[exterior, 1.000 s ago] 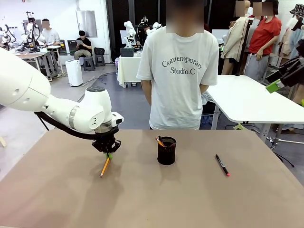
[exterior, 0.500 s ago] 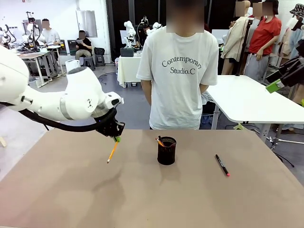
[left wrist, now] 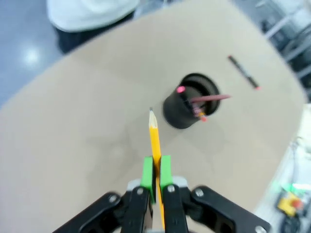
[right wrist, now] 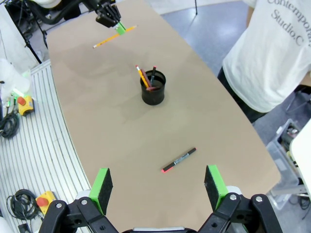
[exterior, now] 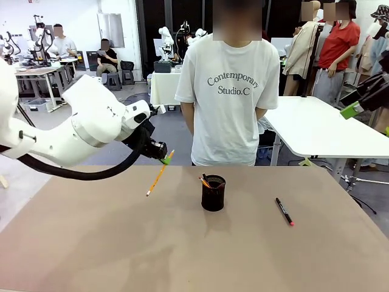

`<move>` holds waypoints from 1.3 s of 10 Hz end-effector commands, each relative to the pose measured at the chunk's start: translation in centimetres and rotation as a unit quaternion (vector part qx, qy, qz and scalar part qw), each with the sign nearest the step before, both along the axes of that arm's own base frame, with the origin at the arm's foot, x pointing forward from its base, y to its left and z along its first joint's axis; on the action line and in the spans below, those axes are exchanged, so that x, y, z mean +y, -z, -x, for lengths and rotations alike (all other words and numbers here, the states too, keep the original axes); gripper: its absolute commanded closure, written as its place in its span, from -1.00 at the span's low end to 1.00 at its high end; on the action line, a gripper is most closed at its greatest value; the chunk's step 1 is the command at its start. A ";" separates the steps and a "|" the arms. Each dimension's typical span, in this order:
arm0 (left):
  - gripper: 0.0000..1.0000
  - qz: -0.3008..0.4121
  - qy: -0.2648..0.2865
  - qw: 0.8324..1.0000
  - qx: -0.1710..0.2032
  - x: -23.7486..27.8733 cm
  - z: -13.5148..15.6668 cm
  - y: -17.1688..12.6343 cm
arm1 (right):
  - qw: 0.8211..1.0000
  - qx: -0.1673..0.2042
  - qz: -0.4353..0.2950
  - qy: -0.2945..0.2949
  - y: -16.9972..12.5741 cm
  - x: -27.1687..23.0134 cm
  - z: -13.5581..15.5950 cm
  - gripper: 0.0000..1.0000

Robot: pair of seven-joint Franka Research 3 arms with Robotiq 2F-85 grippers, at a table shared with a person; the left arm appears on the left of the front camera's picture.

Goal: Place the pens into the pen holder.
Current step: Pick up a writing instrument from the table and place it into the Pen holder.

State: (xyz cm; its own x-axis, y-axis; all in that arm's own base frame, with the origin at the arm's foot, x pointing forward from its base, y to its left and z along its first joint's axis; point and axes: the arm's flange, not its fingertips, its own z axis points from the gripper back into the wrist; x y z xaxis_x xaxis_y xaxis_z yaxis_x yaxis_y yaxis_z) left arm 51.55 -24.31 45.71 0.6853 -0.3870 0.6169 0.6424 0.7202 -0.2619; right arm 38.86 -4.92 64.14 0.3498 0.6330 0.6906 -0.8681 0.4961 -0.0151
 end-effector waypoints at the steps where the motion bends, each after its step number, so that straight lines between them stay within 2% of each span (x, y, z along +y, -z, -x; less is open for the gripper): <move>1: 1.00 0.021 0.041 0.999 -0.004 2.5 0.8 1.3 | 1.000 -0.006 -0.007 -0.004 -0.2 0.1 0.0 -1.00; 2: 1.00 0.000 0.000 1.000 0.000 0.0 0.0 0.0 | 1.000 -0.006 -0.007 -0.004 -0.2 0.1 0.0 -1.00; 7: 1.00 0.006 0.008 1.000 -0.001 0.2 0.0 0.3 | 1.000 -0.006 -0.007 -0.004 -0.2 0.1 0.0 -1.00; 8: 1.00 0.063 0.042 0.997 -0.005 0.6 -0.3 -0.3 | 1.000 -0.006 -0.007 -0.004 -0.2 0.1 0.0 -1.00; 9: 1.00 0.089 0.080 0.993 -0.016 1.3 -1.0 -1.0 | 1.000 -0.006 -0.007 -0.004 -0.2 0.1 0.0 -1.00; 10: 1.00 0.116 0.098 0.988 -0.017 1.6 -1.4 -1.7 | 1.000 -0.006 -0.007 -0.004 -0.2 0.1 0.0 -1.00; 13: 1.00 0.191 0.140 0.969 -0.067 1.9 -2.1 -2.9 | 1.000 -0.006 -0.007 -0.004 -0.2 0.1 0.0 -1.00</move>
